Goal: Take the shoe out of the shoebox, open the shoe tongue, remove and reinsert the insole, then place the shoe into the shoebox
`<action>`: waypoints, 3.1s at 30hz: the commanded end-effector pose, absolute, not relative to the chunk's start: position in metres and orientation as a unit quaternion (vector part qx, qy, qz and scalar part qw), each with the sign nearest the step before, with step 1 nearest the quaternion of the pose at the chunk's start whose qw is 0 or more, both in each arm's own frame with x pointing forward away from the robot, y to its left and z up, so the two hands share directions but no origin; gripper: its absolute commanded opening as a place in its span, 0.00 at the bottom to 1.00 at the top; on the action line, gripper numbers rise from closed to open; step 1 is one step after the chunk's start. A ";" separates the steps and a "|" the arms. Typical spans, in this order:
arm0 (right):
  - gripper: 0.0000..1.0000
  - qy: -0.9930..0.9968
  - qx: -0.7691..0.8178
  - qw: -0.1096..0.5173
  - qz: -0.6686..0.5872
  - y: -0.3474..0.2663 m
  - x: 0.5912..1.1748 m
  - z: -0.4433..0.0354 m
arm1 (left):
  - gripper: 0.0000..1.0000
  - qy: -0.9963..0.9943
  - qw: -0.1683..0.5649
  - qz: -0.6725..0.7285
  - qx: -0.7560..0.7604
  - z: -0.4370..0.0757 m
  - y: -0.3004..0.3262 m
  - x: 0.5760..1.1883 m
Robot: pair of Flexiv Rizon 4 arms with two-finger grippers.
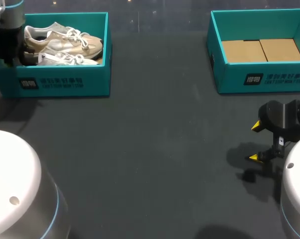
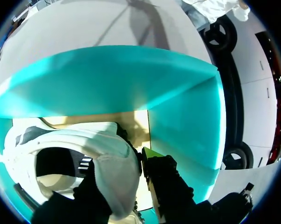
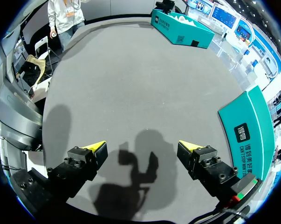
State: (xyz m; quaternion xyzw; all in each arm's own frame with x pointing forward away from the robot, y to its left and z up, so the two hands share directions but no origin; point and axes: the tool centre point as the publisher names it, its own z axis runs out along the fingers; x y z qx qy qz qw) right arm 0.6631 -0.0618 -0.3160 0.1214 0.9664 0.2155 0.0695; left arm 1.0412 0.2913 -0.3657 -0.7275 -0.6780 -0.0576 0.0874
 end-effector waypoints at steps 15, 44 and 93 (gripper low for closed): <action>1.00 0.967 0.122 0.071 0.214 -0.062 0.661 -0.315 | 0.00 -0.684 0.069 -0.037 -0.726 -0.346 0.304 1.050; 1.00 0.967 0.122 0.071 0.214 -0.062 0.661 -0.315 | 0.00 -0.703 0.023 -0.044 -0.710 -0.233 0.307 1.051; 1.00 0.967 0.122 0.071 0.214 -0.062 0.661 -0.315 | 0.00 -0.639 0.008 -0.039 -0.768 -0.109 0.215 0.892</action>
